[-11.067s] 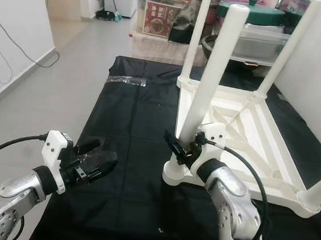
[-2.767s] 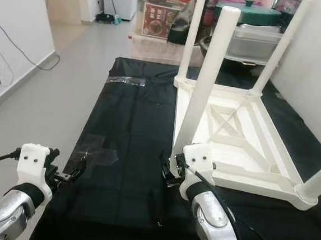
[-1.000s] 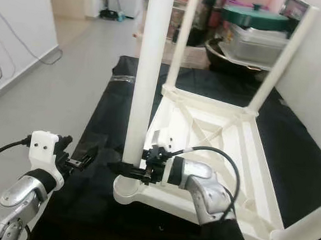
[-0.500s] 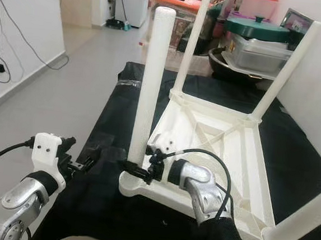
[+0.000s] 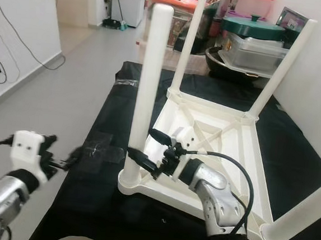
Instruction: Building children table
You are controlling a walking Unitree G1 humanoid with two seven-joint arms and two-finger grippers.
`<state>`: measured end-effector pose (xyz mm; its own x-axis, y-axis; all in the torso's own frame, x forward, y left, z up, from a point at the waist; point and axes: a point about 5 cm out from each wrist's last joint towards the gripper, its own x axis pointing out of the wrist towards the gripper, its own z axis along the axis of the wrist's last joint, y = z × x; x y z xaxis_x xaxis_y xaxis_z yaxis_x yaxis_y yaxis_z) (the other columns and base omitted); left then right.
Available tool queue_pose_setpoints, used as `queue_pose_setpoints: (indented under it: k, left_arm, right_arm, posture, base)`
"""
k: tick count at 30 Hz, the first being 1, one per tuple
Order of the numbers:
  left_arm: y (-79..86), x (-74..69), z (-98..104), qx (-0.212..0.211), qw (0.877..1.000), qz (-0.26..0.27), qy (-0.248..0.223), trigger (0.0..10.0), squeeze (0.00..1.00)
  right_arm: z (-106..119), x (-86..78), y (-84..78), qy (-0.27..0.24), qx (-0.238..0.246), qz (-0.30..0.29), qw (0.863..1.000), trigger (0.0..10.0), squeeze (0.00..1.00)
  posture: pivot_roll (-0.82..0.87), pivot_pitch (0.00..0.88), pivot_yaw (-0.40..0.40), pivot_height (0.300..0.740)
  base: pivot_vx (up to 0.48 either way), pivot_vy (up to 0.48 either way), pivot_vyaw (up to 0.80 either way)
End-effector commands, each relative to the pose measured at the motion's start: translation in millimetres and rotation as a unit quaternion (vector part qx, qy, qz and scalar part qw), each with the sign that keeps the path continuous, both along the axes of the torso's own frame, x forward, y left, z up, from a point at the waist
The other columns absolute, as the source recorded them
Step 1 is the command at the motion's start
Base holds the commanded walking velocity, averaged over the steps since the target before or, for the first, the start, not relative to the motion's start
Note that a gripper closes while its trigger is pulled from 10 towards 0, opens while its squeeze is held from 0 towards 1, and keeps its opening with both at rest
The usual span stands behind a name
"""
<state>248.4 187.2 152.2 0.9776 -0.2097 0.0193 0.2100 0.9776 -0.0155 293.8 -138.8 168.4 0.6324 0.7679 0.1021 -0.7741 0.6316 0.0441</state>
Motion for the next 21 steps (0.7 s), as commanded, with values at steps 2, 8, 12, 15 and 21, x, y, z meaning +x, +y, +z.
queue_pose_setpoints:
  k: [2, 8, 12, 15, 21]
  left_arm:
    - [8.4, -0.9, 3.3, 0.007, 1.0, 0.022, -0.008, 10.0, 0.0]
    - [8.7, 0.2, 2.6, 0.01, 0.999, 0.044, -0.008, 10.0, 0.0]
    - [6.5, 0.7, 2.2, 0.006, 0.999, 0.047, -0.008, 10.0, 0.0]
    - [6.1, 1.6, 1.7, 0.005, 0.999, 0.05, -0.007, 10.0, 0.0]
    - [5.0, 5.3, 1.8, 0.006, 0.998, 0.056, -0.009, 10.0, 0.0]
  right_arm:
    - [8.1, 7.6, -3.4, 0.015, 0.009, -0.089, 0.996, 10.0, 0.0]
    - [12.7, 2.1, 9.4, 0.046, 0.023, -0.172, 0.984, 10.0, 0.0]
    - [11.6, 3.4, 1.5, 0.062, -0.006, -0.269, 0.961, 10.0, 0.0]
    - [11.4, 3.3, -4.8, 0.072, -0.022, -0.325, 0.943, 10.0, 0.0]
    - [17.6, 1.5, -10.2, 0.068, -0.05, -0.417, 0.905, 10.0, 0.0]
  posture:
    - [0.09, 0.0, -0.105, 0.74]
    - [0.09, 0.0, -0.108, 0.74]
    - [0.08, 0.0, -0.106, 0.74]
    - [0.08, 0.0, -0.106, 0.74]
    - [0.06, 0.0, -0.096, 0.74]
  base:
    - [0.0, 0.0, 0.0]
    - [0.0, 0.0, 0.0]
    - [0.0, 0.0, 0.0]
    - [0.0, 0.0, 0.0]
    - [0.0, 0.0, 0.0]
